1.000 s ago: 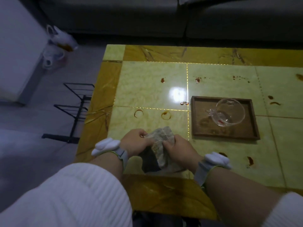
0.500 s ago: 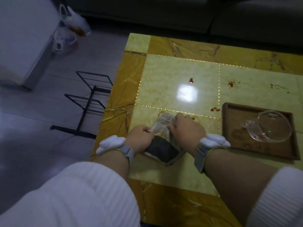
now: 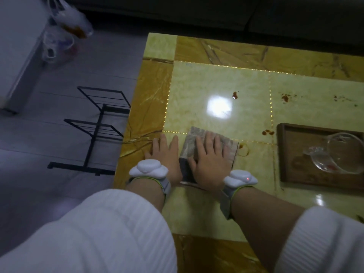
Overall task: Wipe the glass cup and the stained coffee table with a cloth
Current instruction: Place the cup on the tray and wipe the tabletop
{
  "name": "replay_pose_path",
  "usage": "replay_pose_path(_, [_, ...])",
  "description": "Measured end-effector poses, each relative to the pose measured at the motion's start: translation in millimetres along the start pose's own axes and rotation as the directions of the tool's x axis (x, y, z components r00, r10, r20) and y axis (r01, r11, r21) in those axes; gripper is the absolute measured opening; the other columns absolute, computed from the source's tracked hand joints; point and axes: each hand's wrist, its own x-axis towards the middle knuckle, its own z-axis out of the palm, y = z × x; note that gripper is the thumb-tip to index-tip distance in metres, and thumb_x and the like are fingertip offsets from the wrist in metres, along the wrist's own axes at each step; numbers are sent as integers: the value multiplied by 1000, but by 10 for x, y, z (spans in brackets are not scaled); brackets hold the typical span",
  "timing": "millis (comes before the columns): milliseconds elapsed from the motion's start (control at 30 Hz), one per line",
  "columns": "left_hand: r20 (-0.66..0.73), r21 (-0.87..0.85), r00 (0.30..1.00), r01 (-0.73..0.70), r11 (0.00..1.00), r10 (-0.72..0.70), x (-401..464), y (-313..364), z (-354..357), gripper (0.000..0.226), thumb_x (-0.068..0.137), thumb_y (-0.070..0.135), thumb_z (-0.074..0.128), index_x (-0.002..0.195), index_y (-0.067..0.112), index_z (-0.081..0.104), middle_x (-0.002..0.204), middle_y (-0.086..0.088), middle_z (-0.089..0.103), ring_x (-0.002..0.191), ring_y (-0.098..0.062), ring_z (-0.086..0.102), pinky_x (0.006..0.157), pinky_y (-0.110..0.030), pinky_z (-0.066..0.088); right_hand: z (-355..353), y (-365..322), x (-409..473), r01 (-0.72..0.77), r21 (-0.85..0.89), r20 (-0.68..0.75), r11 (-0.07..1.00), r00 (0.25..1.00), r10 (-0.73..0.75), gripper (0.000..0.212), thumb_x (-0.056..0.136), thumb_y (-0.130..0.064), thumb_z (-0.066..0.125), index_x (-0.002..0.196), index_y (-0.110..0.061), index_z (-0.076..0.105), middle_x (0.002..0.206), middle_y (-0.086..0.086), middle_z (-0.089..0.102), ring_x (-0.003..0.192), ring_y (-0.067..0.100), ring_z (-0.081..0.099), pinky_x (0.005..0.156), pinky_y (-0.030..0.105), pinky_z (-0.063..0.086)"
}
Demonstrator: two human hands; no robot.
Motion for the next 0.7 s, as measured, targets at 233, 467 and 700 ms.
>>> replay_pose_path(233, [65, 122, 994, -101, 987, 93, 155, -73, 142, 136, 67, 41, 86, 154, 15, -16, 158, -17, -24, 146, -43, -15, 115, -64, 12, 59, 420, -95, 162, -125, -26, 979, 986, -167, 74, 95, -65, 19, 158, -31, 3, 166, 3, -8, 153, 27, -7, 123, 48, -1])
replay_pose_path(467, [76, 122, 991, -115, 986, 107, 310, -181, 278, 128, 76, 47, 77, 149, 28, -26, 156, -9, -34, 145, -40, -21, 116, -59, 5, -13, 253, 321, -40, -52, -76, 998, 996, 36, 75, 95, -67, 12, 158, -29, -4, 166, 7, -12, 152, 31, -12, 122, 52, -5])
replay_pose_path(700, [120, 86, 986, -130, 988, 119, 350, -259, 275, 157, 53, 57, 88, 146, 21, -33, 153, 0, -41, 145, -36, -25, 116, -59, 7, 197, 415, -30, 273, -130, -141, 953, 947, -290, 72, 97, -65, 26, 157, -26, 20, 165, 7, 12, 152, 33, 9, 121, 55, 11])
